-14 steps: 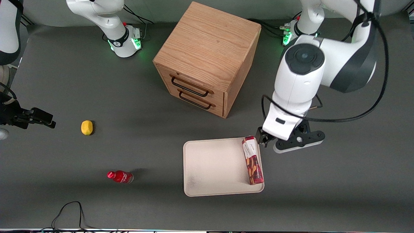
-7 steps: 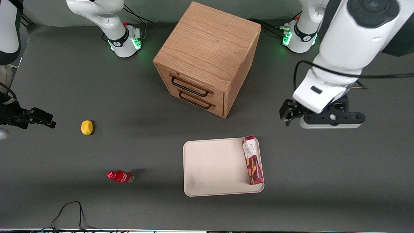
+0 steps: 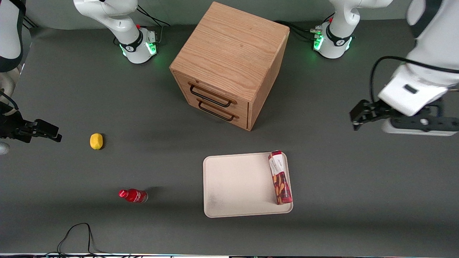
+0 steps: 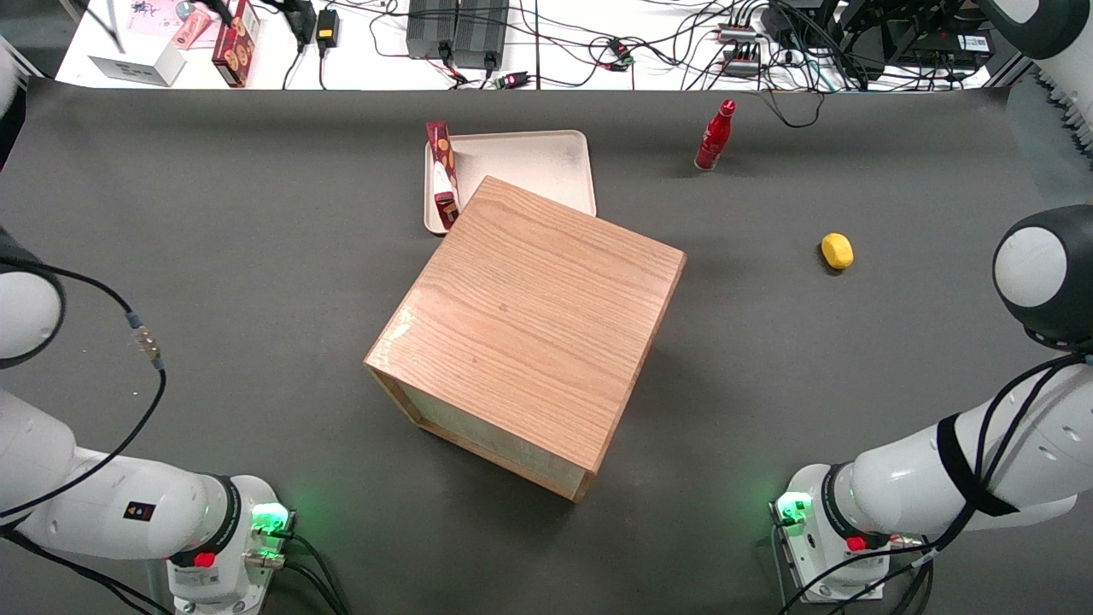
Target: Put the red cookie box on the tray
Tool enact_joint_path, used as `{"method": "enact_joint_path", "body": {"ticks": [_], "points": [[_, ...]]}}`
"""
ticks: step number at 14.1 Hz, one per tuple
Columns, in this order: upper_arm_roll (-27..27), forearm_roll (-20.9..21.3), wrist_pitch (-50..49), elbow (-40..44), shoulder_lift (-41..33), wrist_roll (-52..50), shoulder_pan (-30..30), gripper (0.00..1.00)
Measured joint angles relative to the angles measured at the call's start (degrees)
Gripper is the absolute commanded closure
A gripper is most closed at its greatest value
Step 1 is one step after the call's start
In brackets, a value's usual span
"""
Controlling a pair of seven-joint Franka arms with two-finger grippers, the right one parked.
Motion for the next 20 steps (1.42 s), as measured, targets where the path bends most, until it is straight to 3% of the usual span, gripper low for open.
{"method": "enact_joint_path", "body": {"ticks": [9, 20], "points": [[0.24, -0.72, -0.39, -10.67, -9.66, 1.05, 6.66, 0.0], [1.2, -1.89, -2.12, -11.98, -10.43, 5.56, 7.1, 0.0]]}}
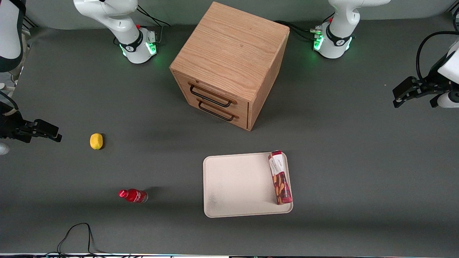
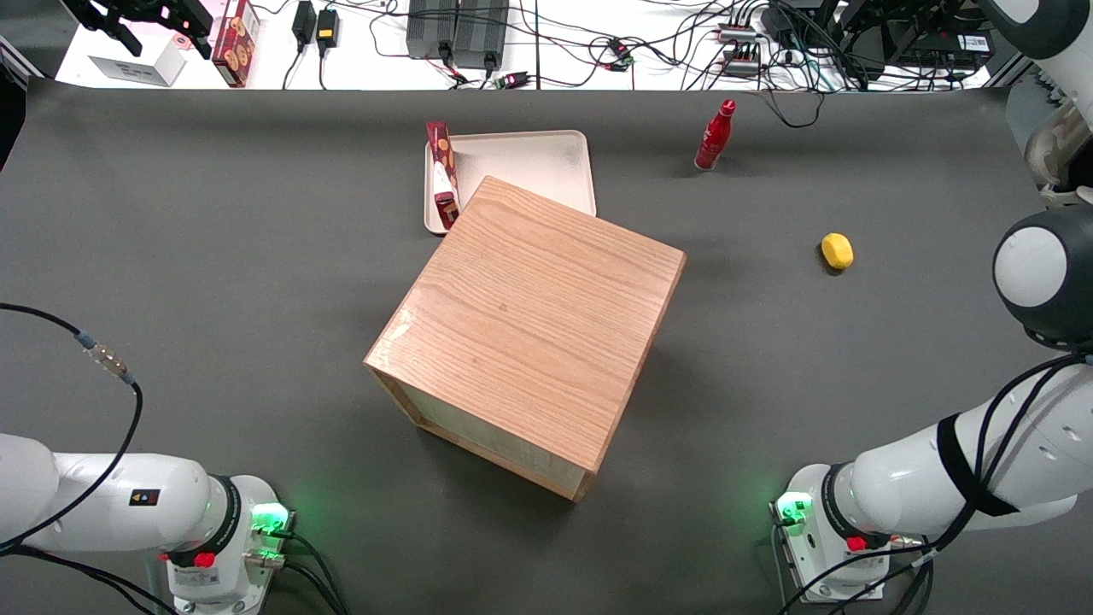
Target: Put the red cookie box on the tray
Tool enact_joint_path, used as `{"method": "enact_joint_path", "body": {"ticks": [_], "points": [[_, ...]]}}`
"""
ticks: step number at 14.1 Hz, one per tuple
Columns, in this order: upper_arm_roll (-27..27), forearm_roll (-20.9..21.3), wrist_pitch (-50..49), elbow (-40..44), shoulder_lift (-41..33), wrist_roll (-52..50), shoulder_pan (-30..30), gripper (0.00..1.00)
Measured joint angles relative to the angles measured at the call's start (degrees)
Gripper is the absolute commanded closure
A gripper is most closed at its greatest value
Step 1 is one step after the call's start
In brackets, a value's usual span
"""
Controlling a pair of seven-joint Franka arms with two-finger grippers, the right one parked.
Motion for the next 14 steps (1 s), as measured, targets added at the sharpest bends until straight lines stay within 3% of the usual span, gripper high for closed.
{"method": "enact_joint_path", "body": {"ticks": [14], "points": [[0.73, -0.43, 0.7, -0.09, 0.01, -1.12, -0.03, 0.0]]}}
